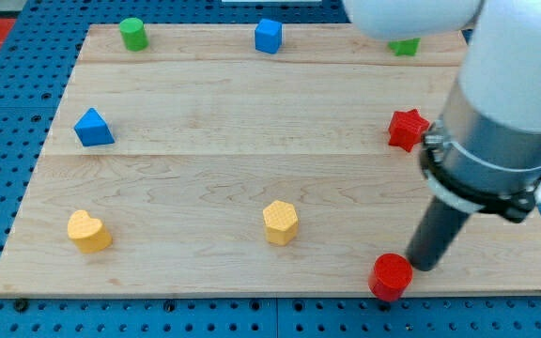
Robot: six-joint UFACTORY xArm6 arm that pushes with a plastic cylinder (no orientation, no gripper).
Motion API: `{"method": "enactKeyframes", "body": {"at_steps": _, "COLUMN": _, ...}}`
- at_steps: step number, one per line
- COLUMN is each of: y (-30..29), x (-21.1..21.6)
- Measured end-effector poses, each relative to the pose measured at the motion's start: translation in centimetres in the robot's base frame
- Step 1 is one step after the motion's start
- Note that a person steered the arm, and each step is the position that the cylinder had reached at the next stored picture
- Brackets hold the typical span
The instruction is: Push the red circle to the bottom left of the yellow hexagon
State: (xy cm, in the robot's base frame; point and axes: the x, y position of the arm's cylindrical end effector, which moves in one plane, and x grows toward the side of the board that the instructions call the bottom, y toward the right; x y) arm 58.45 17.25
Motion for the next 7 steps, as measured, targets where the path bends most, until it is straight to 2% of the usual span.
{"method": "enactKeyframes", "body": {"at_steps": 1, "y": 6.1, "x": 2.1}}
{"method": "enactKeyframes", "body": {"at_steps": 2, "y": 6.2, "x": 3.1}}
{"method": "enactKeyframes", "body": {"at_steps": 3, "y": 4.5, "x": 3.4}}
{"method": "enactKeyframes", "body": {"at_steps": 4, "y": -3.9, "x": 3.4}}
{"method": "enactKeyframes", "body": {"at_steps": 5, "y": -8.5, "x": 3.3}}
{"method": "enactKeyframes", "body": {"at_steps": 7, "y": -10.0, "x": 3.4}}
